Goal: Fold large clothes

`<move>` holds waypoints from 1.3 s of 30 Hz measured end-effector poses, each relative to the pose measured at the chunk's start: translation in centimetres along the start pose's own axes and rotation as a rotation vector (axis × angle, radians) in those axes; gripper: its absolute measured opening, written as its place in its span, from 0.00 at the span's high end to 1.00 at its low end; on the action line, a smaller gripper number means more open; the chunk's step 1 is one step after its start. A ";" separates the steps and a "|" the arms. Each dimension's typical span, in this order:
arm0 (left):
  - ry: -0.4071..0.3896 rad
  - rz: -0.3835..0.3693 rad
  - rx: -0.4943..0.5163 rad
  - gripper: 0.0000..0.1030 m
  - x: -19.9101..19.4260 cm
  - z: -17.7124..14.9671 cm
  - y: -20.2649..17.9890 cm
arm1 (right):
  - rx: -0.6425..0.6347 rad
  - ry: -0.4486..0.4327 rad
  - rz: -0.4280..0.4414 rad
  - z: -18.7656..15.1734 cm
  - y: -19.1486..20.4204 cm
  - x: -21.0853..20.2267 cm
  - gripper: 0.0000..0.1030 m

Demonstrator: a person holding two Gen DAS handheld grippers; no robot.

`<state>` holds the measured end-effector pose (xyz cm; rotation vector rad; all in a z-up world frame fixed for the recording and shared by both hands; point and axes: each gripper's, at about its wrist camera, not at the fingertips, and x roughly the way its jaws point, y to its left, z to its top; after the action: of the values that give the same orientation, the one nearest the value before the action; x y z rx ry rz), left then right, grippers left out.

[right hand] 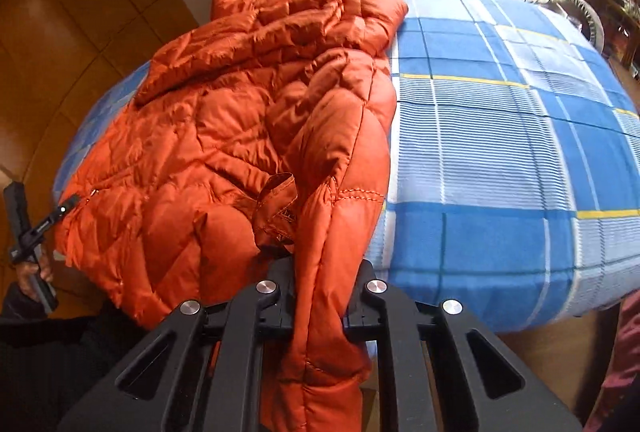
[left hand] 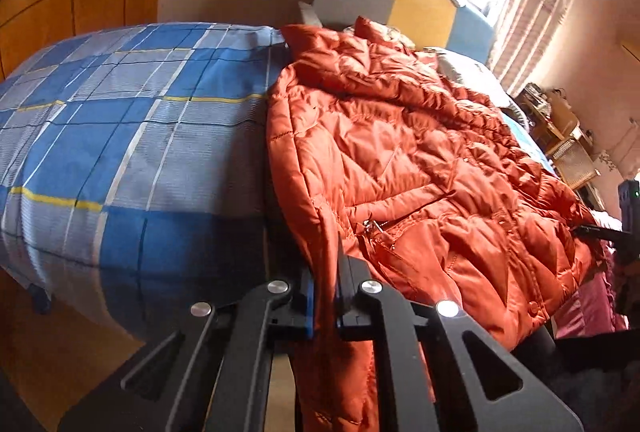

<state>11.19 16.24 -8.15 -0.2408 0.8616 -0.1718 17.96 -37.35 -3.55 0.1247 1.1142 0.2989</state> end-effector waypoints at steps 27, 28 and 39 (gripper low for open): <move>-0.158 -0.379 -0.299 0.95 -8.0 3.1 3.4 | 0.036 -0.188 0.097 3.6 1.0 -8.2 0.90; -0.166 -0.381 -0.298 0.95 -7.7 3.8 3.4 | 0.035 -0.195 0.094 4.0 1.1 -8.3 0.90; -0.211 -0.404 -0.275 0.95 -2.4 12.6 2.8 | 0.031 -0.257 0.079 12.0 0.2 -5.4 0.90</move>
<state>19.44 21.24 0.71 -0.6793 0.6174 -0.3976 26.46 -38.14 6.47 0.2288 0.8603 0.3260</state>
